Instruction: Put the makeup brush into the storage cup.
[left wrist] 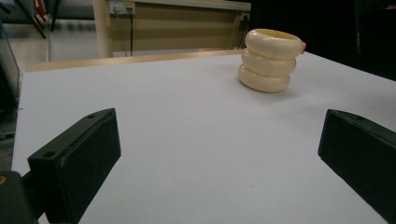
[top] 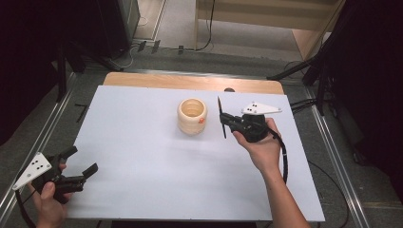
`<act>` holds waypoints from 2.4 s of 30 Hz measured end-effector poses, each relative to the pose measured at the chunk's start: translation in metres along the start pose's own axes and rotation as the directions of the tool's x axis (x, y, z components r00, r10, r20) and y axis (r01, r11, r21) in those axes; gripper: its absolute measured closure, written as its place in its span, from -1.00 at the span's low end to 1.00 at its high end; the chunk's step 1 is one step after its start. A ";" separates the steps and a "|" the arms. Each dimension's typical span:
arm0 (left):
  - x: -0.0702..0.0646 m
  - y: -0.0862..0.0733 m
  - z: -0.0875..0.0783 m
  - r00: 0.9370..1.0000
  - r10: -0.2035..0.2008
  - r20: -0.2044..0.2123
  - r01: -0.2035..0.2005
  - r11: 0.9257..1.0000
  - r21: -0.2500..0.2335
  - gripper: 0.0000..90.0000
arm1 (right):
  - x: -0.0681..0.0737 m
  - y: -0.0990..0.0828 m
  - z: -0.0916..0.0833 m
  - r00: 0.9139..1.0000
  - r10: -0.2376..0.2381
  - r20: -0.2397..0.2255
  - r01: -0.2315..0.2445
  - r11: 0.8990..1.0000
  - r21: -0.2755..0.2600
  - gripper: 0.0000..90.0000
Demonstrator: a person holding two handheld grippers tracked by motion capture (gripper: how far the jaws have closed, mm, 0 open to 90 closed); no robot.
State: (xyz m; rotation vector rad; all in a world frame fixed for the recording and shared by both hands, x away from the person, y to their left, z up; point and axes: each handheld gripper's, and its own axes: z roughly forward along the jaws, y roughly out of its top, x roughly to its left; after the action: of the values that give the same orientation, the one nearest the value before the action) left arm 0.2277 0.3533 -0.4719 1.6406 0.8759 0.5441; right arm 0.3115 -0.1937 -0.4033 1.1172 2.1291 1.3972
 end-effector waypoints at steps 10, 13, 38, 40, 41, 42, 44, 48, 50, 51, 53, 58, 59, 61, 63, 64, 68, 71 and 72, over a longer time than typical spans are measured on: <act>-0.001 0.000 0.001 1.000 0.002 0.004 -0.002 1.000 0.000 -1.00 | 0.000 0.001 0.005 1.000 -0.002 0.002 0.003 0.994 -0.113 0.88; -0.001 0.000 0.001 1.000 0.007 0.005 -0.007 1.000 0.003 -1.00 | 0.000 0.002 0.006 1.000 -0.010 -0.005 0.010 0.989 -0.149 0.88; -0.001 0.001 0.000 1.000 -0.002 0.005 0.002 1.000 -0.006 -1.00 | -0.001 0.008 0.027 1.000 -0.028 -0.011 0.024 0.956 -0.292 0.88; 0.000 0.001 0.001 1.000 -0.003 0.005 0.003 1.000 -0.005 -1.00 | 0.000 0.010 0.030 0.999 -0.030 -0.012 0.025 0.957 -0.291 0.88; 0.000 0.001 0.001 1.000 -0.003 0.006 0.003 1.000 -0.005 -1.00 | 0.000 0.010 0.031 0.999 -0.031 -0.015 0.025 0.956 -0.293 0.88; 0.000 0.001 0.001 1.000 -0.003 0.006 0.003 1.000 -0.005 -1.00 | 0.000 0.011 0.032 0.999 -0.035 -0.016 0.029 0.956 -0.293 0.88; -0.001 0.001 0.001 1.000 -0.004 0.005 0.004 1.000 -0.006 -1.00 | 0.002 0.014 0.035 0.999 -0.034 -0.020 0.027 0.955 -0.295 0.88; 0.000 0.001 0.000 1.000 -0.002 0.004 0.002 1.000 -0.006 -1.00 | 0.004 0.020 0.039 0.999 -0.049 -0.022 0.040 0.953 -0.302 0.88; 0.000 0.001 0.000 1.000 0.000 0.004 0.000 1.000 -0.006 -1.00 | 0.005 0.022 0.042 0.999 -0.044 -0.025 0.034 0.949 -0.315 0.88; 0.000 0.001 0.000 1.000 0.000 0.004 0.000 1.000 -0.007 -1.00 | 0.005 0.022 0.042 0.999 -0.041 -0.024 0.032 0.948 -0.318 0.88; 0.000 0.001 0.000 1.000 0.000 0.005 0.000 1.000 -0.007 -1.00 | 0.005 0.023 0.045 0.999 -0.040 -0.022 0.031 0.947 -0.320 0.88; 0.000 0.001 0.000 1.000 0.000 0.006 0.000 1.000 -0.007 -1.00 | 0.006 0.026 0.052 0.999 -0.039 -0.025 0.029 0.947 -0.320 0.88; 0.000 0.001 0.000 1.000 0.000 0.005 0.000 1.000 -0.007 -1.00 | 0.006 0.027 0.053 0.999 -0.040 -0.025 0.030 0.946 -0.322 0.87; 0.000 0.001 0.000 1.000 -0.001 0.006 0.001 1.000 -0.008 -1.00 | 0.006 0.028 0.056 0.999 -0.043 -0.026 0.032 0.945 -0.327 0.87; 0.000 0.001 -0.001 1.000 0.000 0.007 0.000 1.000 -0.009 -1.00 | 0.007 0.029 0.058 0.999 -0.041 -0.028 0.029 0.944 -0.328 0.87; 0.000 0.001 0.000 1.000 0.000 0.007 0.001 1.000 -0.009 -1.00 | 0.007 0.030 0.059 0.999 -0.040 -0.028 0.029 0.945 -0.327 0.87; 0.000 0.001 0.000 1.000 -0.001 0.007 0.001 1.000 -0.008 -1.00 | 0.007 0.030 0.065 0.999 -0.043 -0.026 0.032 0.944 -0.328 0.87; 0.000 0.001 0.000 1.000 0.000 0.007 0.000 1.000 -0.008 -1.00 | 0.007 0.030 0.068 0.999 -0.040 -0.027 0.029 0.945 -0.327 0.87; 0.000 0.001 0.000 1.000 0.000 0.007 0.000 1.000 -0.008 -1.00 | 0.006 0.028 0.070 0.999 -0.035 -0.028 0.025 0.946 -0.324 0.87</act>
State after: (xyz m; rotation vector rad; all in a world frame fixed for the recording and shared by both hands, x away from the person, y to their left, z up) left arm 0.2276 0.3534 -0.4706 1.6344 0.8673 0.5409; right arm 0.3660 -0.1406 -0.4087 0.9341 1.8390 1.6852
